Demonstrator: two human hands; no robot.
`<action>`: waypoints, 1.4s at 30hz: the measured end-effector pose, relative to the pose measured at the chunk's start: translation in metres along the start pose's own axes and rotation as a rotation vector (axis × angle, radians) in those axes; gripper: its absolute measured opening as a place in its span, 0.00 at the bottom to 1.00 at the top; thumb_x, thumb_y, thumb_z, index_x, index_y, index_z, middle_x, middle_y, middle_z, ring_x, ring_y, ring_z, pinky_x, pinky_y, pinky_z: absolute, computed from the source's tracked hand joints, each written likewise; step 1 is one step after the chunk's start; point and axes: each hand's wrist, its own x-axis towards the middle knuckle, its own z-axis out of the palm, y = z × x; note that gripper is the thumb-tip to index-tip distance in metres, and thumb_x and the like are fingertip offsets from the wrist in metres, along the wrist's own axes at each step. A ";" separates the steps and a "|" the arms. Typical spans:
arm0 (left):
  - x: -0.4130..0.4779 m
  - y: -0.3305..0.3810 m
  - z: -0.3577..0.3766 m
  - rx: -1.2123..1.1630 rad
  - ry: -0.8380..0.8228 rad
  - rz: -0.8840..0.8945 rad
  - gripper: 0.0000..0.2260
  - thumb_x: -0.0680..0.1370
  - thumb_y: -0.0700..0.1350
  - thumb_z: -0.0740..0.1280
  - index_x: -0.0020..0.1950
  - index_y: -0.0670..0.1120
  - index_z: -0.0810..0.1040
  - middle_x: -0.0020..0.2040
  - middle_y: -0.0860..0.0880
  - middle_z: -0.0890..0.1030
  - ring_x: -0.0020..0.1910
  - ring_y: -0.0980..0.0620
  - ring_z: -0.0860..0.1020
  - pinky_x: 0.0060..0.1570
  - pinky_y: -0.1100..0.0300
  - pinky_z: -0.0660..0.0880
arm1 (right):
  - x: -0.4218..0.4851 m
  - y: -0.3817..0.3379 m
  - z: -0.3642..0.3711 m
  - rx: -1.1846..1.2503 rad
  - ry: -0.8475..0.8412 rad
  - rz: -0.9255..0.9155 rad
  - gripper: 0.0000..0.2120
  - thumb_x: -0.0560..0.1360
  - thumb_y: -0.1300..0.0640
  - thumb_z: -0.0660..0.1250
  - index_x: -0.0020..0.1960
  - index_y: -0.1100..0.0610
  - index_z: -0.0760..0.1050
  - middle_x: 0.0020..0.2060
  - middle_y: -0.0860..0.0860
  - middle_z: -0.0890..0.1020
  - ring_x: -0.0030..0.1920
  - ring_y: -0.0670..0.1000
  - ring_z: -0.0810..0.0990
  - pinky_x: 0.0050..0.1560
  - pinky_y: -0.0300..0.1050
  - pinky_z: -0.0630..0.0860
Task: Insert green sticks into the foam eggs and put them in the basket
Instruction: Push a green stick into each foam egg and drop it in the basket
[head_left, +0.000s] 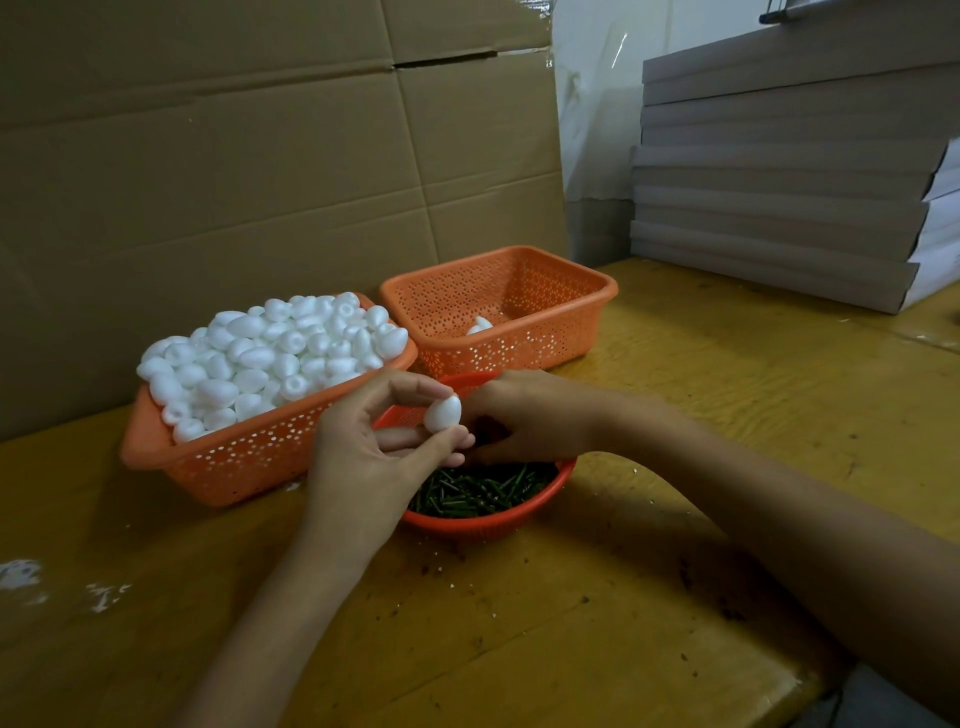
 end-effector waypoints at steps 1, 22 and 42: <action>0.000 0.000 0.000 0.000 0.004 0.003 0.13 0.73 0.30 0.78 0.52 0.44 0.83 0.52 0.53 0.86 0.42 0.46 0.89 0.43 0.58 0.86 | 0.000 0.000 0.000 -0.001 -0.003 0.004 0.08 0.81 0.53 0.70 0.59 0.52 0.80 0.43 0.40 0.75 0.38 0.40 0.72 0.42 0.42 0.70; 0.001 0.001 -0.005 -0.055 -0.043 0.010 0.13 0.76 0.32 0.76 0.58 0.45 0.86 0.55 0.49 0.89 0.46 0.46 0.89 0.49 0.61 0.84 | 0.000 0.000 0.001 -0.019 0.020 0.014 0.12 0.80 0.54 0.72 0.63 0.53 0.80 0.54 0.50 0.85 0.50 0.50 0.81 0.48 0.47 0.77; -0.001 0.001 -0.004 -0.046 -0.034 -0.016 0.16 0.74 0.30 0.77 0.57 0.46 0.86 0.46 0.48 0.90 0.46 0.47 0.89 0.49 0.62 0.84 | 0.002 0.005 0.003 0.017 0.019 -0.008 0.08 0.78 0.54 0.74 0.57 0.48 0.83 0.35 0.28 0.71 0.39 0.24 0.72 0.38 0.30 0.63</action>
